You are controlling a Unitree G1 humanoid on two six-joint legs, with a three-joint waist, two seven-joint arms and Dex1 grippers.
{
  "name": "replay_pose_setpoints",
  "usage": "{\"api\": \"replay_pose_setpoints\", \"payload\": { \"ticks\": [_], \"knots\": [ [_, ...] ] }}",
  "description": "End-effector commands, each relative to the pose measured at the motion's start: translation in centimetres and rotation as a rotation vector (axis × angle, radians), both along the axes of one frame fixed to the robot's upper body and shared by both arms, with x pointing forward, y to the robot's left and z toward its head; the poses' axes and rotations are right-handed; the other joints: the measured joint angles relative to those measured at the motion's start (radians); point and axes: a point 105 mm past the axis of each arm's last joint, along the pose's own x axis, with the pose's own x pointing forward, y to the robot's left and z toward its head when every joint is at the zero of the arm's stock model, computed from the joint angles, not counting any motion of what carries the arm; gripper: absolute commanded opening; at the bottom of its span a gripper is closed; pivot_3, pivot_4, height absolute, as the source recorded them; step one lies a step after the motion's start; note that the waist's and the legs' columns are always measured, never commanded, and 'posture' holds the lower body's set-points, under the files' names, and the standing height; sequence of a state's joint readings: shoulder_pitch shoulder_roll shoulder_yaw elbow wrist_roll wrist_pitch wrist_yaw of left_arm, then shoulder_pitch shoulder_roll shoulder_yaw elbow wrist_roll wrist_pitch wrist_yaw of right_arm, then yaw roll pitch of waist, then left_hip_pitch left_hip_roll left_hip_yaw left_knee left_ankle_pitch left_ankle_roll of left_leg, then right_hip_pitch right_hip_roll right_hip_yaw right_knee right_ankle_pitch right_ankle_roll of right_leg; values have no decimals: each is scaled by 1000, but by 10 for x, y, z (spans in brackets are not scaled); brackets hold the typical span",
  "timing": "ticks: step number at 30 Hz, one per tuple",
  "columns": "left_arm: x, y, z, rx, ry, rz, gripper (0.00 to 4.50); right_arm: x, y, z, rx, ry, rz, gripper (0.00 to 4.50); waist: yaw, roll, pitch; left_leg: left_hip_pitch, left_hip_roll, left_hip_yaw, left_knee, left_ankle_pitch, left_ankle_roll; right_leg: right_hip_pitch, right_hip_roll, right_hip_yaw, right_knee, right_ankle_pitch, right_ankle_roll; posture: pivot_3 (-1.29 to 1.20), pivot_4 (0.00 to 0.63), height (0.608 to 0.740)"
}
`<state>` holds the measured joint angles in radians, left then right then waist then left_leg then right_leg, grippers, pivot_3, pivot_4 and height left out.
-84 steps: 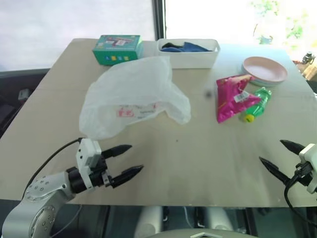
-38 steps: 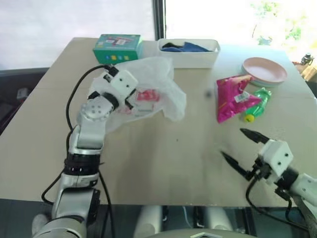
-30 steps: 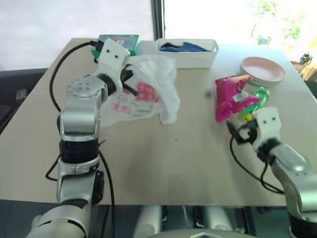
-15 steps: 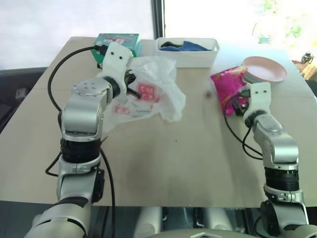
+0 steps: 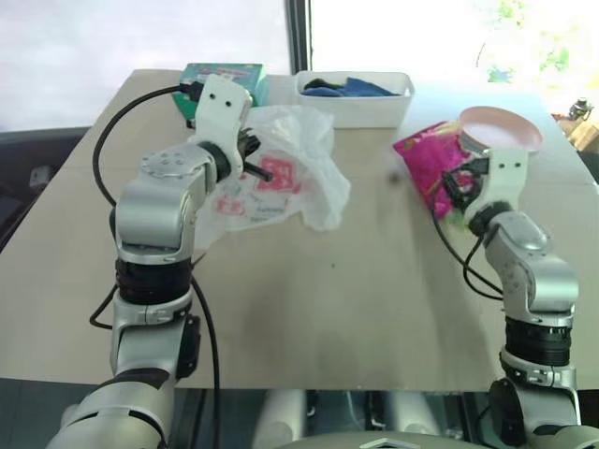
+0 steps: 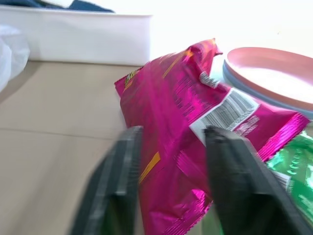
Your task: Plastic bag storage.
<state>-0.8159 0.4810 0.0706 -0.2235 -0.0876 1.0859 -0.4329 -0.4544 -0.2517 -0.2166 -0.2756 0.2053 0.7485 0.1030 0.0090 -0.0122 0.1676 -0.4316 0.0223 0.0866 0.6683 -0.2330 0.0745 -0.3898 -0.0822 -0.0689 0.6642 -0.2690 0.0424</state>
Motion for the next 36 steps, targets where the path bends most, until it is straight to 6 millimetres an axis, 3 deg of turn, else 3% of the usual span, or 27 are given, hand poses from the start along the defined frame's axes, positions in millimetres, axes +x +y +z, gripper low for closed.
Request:
{"api": "replay_pose_setpoints", "payload": {
  "ticks": [1, 6, 15, 23, 36],
  "knots": [
    [-2, 1, 10, -5, -39, 1, 0, 0, -15, 24, 13, -69, -41, 4454, 0, 0, 0, 0, 0, 0, 0, 0, 0, 0, 0, 0, 0, 0, 0, 0, 150, 740],
    [-2, -2, 10, -10, -34, -7, 0, 23, -43, 25, 97, -40, -84, 4488, -5, 0, 0, 0, 0, 1, 0, 0, 0, 0, 0, 1, 0, 0, 0, 0, 150, 740],
    [-6, 1, 10, -15, -22, -4, 0, 60, -64, 17, 321, 37, -31, 4488, -19, 1, 0, 0, 0, 2, -1, 0, 0, 0, 0, 1, -1, 0, 0, 0, 150, 740],
    [-9, 4, 11, -23, -21, 7, 0, 67, -35, 12, 476, 98, 188, 4488, -22, 1, 0, 0, 0, 2, -2, 0, 0, 0, -1, 2, -1, 0, 0, 0, 150, 740],
    [-12, 3, 11, -42, -31, 7, 0, 81, 8, -22, 292, 147, 257, 4488, -23, 1, 1, 0, 0, 2, -2, 0, 0, 0, -2, 3, -1, 0, 0, 0, 150, 740]
  ]
}}
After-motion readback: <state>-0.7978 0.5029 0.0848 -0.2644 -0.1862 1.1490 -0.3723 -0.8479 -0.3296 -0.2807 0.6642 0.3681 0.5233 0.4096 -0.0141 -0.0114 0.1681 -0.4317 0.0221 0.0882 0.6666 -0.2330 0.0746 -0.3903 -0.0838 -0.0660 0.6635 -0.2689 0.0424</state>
